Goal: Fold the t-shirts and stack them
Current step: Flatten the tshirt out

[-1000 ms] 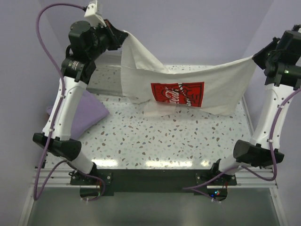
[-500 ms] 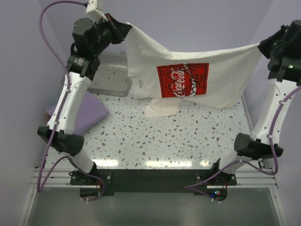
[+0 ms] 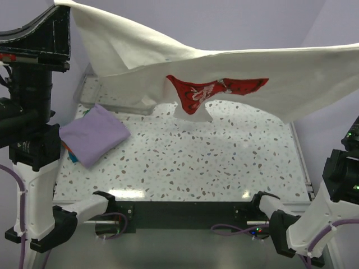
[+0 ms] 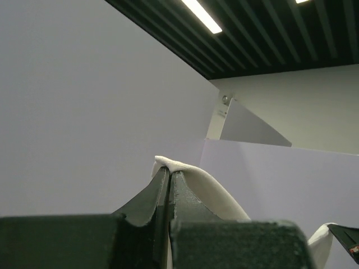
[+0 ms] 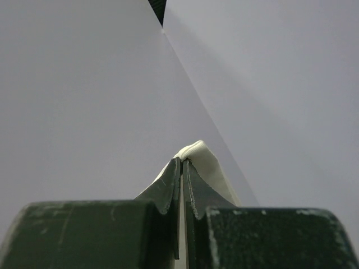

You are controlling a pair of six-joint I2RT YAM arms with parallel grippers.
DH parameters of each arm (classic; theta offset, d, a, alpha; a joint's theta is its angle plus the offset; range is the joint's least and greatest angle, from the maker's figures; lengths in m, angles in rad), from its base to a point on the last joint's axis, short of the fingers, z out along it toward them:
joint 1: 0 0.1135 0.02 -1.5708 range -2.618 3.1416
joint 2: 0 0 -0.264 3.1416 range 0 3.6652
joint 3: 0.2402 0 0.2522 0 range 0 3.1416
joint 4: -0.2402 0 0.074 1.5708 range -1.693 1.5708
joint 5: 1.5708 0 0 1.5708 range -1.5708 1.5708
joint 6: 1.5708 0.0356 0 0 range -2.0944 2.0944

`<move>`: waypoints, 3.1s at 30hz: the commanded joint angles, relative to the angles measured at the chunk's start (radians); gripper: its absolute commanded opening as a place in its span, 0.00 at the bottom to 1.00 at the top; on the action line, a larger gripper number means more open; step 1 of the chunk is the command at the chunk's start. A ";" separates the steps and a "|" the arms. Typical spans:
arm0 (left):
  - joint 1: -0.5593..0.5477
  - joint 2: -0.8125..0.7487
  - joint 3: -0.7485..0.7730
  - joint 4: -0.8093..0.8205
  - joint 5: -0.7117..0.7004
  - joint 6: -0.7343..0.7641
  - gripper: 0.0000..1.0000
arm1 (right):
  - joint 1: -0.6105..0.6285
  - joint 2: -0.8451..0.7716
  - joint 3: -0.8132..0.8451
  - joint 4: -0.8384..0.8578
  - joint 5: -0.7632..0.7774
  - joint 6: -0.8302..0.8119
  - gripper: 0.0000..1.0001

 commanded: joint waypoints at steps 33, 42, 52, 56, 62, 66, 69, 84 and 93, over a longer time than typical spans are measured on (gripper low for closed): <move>0.008 0.223 -0.060 -0.056 0.102 -0.120 0.00 | -0.002 0.064 -0.243 0.047 0.050 -0.026 0.00; 0.008 0.115 0.052 -0.046 0.059 -0.094 0.00 | -0.002 -0.017 -0.143 0.119 0.147 -0.121 0.00; 0.008 0.257 0.089 0.032 0.091 -0.098 0.00 | -0.002 0.023 -0.290 0.146 0.138 -0.115 0.00; 0.008 0.498 0.132 -0.041 0.117 -0.080 0.00 | -0.002 0.113 -0.485 0.185 0.135 -0.117 0.00; 0.008 1.052 0.468 -0.362 0.201 -0.046 0.30 | -0.002 0.367 -0.579 0.055 0.204 -0.092 0.00; -0.003 1.141 0.433 -0.396 0.249 -0.035 0.64 | -0.002 0.468 -0.570 -0.062 0.198 -0.095 0.42; -0.029 1.004 0.188 -0.301 0.221 0.005 0.74 | -0.002 0.451 -0.640 -0.076 0.163 -0.106 0.94; -0.232 0.715 -0.431 -0.405 0.338 0.009 0.76 | -0.001 0.156 -1.104 -0.081 -0.092 -0.045 0.99; -0.266 0.862 -0.468 -0.457 0.373 0.072 0.78 | -0.001 0.167 -1.280 -0.077 -0.196 0.001 0.99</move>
